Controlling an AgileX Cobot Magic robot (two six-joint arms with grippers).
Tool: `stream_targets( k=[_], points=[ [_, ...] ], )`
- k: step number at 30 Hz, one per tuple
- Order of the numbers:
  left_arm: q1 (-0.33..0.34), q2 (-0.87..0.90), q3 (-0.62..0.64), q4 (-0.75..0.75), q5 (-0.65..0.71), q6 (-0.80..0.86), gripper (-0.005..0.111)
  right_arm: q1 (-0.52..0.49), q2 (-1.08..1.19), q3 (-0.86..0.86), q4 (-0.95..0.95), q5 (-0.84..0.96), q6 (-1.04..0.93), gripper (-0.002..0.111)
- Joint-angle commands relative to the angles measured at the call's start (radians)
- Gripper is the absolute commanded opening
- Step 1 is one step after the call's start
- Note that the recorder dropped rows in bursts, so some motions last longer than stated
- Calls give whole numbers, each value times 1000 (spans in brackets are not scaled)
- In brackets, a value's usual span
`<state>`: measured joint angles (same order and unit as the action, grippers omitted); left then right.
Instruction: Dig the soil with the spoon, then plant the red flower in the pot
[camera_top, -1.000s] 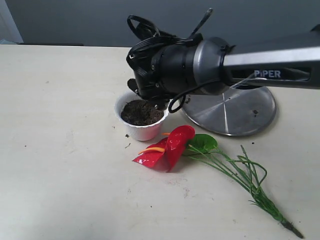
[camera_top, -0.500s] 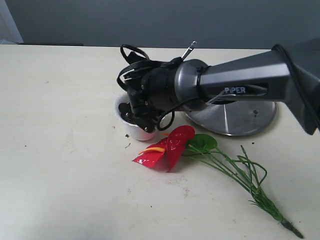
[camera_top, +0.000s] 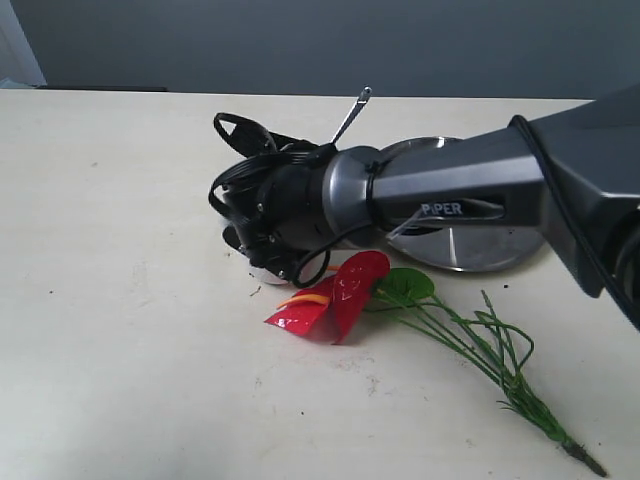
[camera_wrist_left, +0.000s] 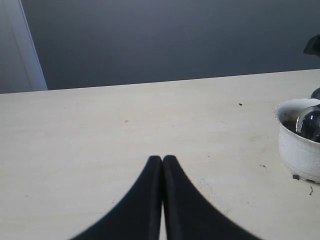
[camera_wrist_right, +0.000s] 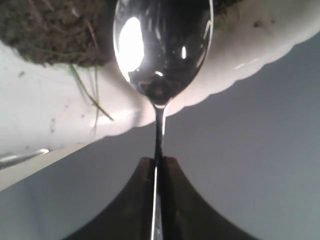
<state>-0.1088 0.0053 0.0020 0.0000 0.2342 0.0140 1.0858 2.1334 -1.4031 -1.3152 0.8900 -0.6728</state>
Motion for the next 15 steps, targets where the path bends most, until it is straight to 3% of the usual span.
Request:
stream_targets(
  k=[1,15],
  points=[
    [-3,-5,-2,0,-2,-4,0,1,4,3,-78,85,51,-1],
    [-3,-5,-2,0,-2,-4,0,-25,-54,1,-121,118,98,-1]
  ],
)
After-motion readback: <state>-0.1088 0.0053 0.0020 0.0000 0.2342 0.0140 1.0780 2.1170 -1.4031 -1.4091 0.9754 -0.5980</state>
